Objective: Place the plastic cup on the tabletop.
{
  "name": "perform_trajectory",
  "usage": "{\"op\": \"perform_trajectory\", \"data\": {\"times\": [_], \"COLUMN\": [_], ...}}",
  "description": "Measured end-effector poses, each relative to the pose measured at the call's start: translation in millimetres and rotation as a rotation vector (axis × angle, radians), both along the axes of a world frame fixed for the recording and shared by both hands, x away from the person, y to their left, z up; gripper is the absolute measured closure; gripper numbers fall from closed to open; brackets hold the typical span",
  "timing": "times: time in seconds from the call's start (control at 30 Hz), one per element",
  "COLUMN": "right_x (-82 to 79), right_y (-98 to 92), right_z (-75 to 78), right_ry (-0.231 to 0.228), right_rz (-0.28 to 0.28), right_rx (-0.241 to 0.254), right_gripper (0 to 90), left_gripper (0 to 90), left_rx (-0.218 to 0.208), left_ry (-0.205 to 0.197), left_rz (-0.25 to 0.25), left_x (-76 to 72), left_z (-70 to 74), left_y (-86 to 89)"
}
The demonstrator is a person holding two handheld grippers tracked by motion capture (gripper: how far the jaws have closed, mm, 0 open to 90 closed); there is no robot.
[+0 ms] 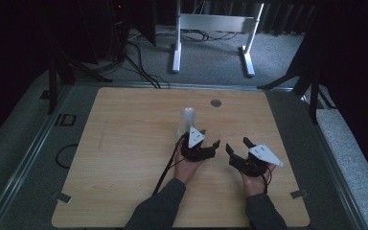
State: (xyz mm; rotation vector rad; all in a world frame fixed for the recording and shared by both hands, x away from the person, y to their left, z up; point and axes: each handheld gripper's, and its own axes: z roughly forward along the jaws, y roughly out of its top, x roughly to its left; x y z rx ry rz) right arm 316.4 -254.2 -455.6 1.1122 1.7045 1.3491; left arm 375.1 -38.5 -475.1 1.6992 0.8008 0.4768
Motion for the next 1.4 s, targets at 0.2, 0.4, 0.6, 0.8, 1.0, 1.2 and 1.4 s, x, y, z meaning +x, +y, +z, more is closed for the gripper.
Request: {"op": "perform_trajectory", "data": {"times": [0.2, 0.4, 0.6, 0.8, 1.0, 1.2, 1.4], "right_x": [0.1, 0.1, -0.1, -0.2, -0.3, -0.3, -0.4], "right_y": [-0.4, -0.5, -1.4, -2.1, -2.6, -2.5, -2.3], "right_z": [0.0, 0.1, 0.5, 0.7, 0.8, 0.7, 0.4], "right_ry": [-0.001, -0.002, -0.004, -0.005, -0.005, -0.006, -0.005], "right_rz": [-0.001, -0.002, -0.008, -0.010, -0.013, -0.014, -0.014], "right_rx": [0.000, 0.002, 0.005, 0.006, 0.009, 0.009, 0.008], "right_gripper": [25.6, 25.6, 25.6, 25.6, 25.6, 25.6, 25.6], "left_gripper": [29.2, 29.2, 29.2, 29.1, 29.2, 29.0, 27.5], "left_rx": [0.003, 0.005, 0.009, 0.015, 0.018, 0.023, 0.028], "left_ry": [0.003, 0.004, 0.013, 0.020, 0.025, 0.030, 0.036], "left_rz": [-0.001, -0.004, -0.010, -0.021, -0.026, -0.023, -0.024], "left_x": [0.2, -0.1, -0.4, -1.4, -1.7, -2.2, -3.1], "left_z": [-1.4, -2.2, -5.8, -9.1, -11.1, -13.8, -14.5], "left_y": [-0.1, -0.3, -1.3, -4.5, -4.9, -4.9, -4.4]}}
